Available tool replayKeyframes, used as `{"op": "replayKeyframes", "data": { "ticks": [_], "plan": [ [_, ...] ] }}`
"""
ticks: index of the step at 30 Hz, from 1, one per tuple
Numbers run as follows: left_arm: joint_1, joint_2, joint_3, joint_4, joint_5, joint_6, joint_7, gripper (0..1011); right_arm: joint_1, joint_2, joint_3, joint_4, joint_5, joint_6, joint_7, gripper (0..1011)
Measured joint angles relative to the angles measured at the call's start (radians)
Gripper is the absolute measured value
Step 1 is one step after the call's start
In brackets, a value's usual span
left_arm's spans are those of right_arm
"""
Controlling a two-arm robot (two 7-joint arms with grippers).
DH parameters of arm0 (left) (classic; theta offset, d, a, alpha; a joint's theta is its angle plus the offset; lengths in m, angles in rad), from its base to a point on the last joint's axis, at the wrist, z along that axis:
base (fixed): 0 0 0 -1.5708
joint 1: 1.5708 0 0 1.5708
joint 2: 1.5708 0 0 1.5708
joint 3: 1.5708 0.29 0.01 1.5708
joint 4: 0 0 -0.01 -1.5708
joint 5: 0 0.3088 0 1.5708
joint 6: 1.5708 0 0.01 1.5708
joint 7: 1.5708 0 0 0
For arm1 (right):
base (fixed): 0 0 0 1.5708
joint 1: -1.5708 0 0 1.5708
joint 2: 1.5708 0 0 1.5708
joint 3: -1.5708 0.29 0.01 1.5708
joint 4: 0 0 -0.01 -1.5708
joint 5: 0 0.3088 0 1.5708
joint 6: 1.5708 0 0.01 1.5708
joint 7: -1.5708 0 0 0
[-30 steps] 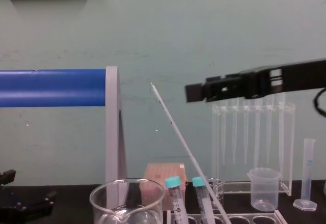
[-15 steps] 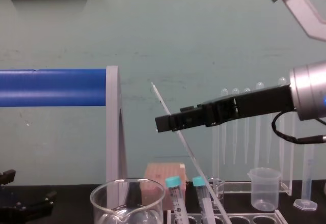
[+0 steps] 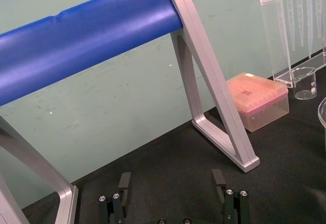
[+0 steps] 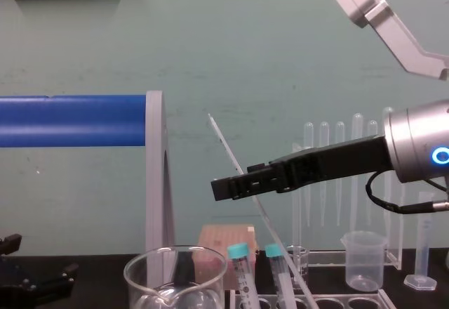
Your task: Hold the thermometer with one hand and immerse one end into the beaker, then reinsert it into the test tube rack.
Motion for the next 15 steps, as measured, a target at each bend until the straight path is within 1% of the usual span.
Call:
{"op": "replayKeyframes", "data": {
  "ticks": [5,8,15],
  "plan": [
    [0.000,0.000,0.000,0.000,0.000,0.000,0.000,1008,0.007,-0.015,-0.003,0.021,-0.012,-0.017,-0.002,1003],
    [0.000,0.000,0.000,0.000,0.000,0.000,0.000,1008,0.010,-0.018,-0.005,0.026,-0.018,-0.024,-0.002,1003],
    [0.000,0.000,0.000,0.000,0.000,0.000,0.000,1008,0.009,-0.017,-0.004,0.025,-0.017,-0.023,-0.002,1003]
  ]
}}
